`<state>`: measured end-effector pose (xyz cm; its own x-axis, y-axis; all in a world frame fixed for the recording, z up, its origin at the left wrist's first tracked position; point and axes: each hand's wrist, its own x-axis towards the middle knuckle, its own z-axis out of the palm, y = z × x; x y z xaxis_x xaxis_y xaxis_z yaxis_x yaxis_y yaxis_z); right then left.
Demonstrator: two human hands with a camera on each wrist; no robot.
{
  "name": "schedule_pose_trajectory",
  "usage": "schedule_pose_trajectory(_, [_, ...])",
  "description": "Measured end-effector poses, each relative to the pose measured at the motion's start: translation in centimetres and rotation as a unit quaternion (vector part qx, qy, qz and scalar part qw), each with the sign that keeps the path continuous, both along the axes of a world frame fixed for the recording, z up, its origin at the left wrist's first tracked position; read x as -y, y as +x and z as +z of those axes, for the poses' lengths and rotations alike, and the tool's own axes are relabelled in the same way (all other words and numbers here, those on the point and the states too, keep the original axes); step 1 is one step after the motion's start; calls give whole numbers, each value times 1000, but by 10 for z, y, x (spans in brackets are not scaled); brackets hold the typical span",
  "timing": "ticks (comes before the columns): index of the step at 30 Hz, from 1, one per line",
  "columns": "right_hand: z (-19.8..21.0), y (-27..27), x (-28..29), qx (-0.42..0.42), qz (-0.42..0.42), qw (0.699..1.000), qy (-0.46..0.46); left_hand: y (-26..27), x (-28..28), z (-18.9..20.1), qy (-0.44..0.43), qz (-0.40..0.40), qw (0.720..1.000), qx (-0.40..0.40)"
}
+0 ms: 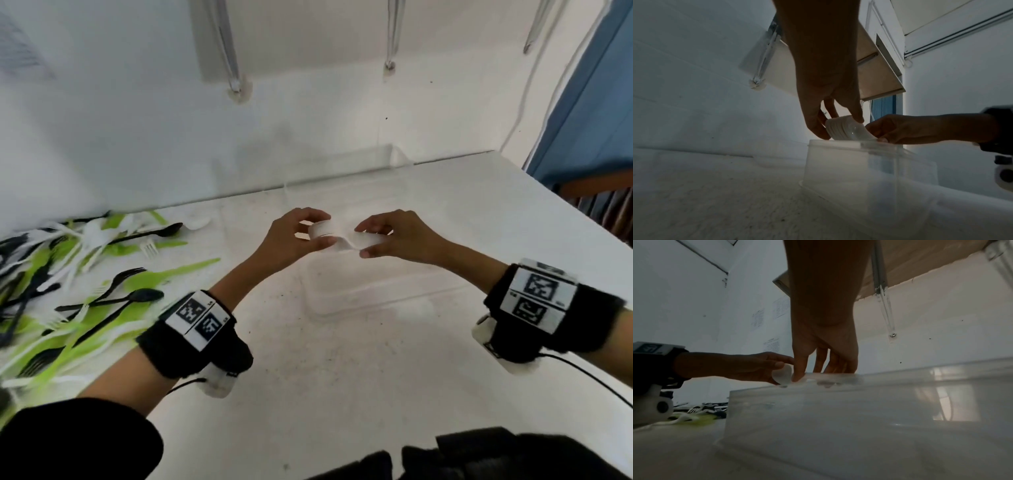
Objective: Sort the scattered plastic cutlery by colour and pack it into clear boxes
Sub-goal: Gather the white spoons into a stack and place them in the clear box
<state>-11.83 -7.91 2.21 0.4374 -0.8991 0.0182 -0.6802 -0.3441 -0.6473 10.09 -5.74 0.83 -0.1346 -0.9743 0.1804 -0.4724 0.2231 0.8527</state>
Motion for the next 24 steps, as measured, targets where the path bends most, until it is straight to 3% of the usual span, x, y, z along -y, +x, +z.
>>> schedule_pose_trajectory(6, [-24, 1, 16, -26, 58, 998, -27, -8, 0, -13, -66, -35, 976, 203])
schedule_pose_trajectory(12, [-40, 2, 21, -67, 97, 993, -25, -23, -2, -16, -68, -51, 939, 332])
schedule_pose_trajectory(17, [-40, 5, 22, -126, 113, 985, -24, -38, 0, -19, -41, -56, 916, 394])
schedule_pose_trajectory(24, [-44, 1, 24, -121, 114, 986, 10, -43, -1, -21, -49, -43, 902, 427])
